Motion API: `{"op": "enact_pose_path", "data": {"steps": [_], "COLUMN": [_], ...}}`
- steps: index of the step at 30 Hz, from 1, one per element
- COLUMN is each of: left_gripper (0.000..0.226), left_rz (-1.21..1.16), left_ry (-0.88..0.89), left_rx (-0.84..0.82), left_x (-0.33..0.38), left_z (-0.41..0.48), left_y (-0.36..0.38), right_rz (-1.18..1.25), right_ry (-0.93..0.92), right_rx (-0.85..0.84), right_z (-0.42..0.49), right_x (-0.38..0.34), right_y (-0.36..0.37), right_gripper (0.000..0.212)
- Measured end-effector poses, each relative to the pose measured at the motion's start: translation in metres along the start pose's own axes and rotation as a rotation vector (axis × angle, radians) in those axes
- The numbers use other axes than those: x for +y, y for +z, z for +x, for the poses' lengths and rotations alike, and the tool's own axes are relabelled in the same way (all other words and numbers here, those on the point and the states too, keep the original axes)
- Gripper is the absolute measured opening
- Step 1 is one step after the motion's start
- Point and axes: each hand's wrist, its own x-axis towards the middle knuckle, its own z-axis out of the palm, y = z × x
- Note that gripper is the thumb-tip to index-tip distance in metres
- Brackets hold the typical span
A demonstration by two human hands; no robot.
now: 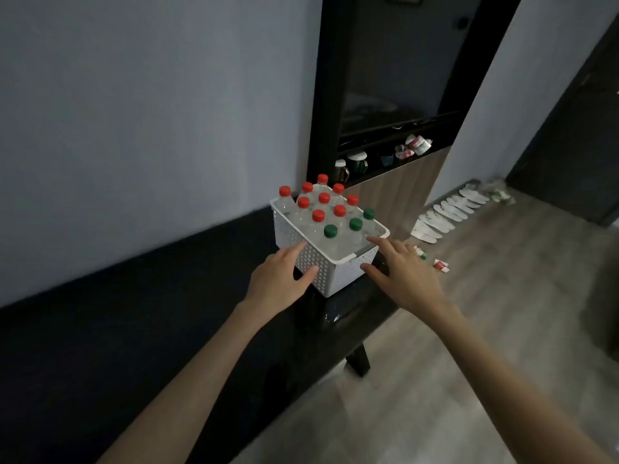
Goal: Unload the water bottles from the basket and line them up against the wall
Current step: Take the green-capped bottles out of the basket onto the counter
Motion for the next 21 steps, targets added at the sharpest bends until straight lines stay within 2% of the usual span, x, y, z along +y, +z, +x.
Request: {"op": "enact_pose_path", "data": {"steps": [5, 11, 14, 18, 21], "left_gripper": [0.069, 0.07, 0.072, 0.069, 0.065], "left_rz": [-0.092, -0.196, -0.205, -0.104, -0.188], "left_ry": [-0.107, -0.214, -0.355, -0.511, -0.634], "left_rx": [-0.021, 0.139, 0.171, 0.224, 0.254], "left_x": [-0.007, 0.0, 0.006, 0.013, 0.019], "left_z": [0.059, 0.11, 0.125, 0.133, 0.14], "left_y": [0.041, 0.091, 0.118, 0.142, 0.147], "right_rz": [0.138, 0.379, 0.525, 0.615, 0.683], "right_ry": [0.008, -0.163, -0.278, -0.356, -0.412], "right_rx": [-0.024, -0.013, -0.091, -0.207, -0.276], "right_z": [0.058, 0.125, 0.154, 0.171, 0.177], "right_x": [0.037, 0.078, 0.094, 0.105, 0.11], "right_y": [0.037, 0.079, 0.099, 0.119, 0.124], "right_gripper": [0.054, 0.046, 0.046, 0.046, 0.048]}}
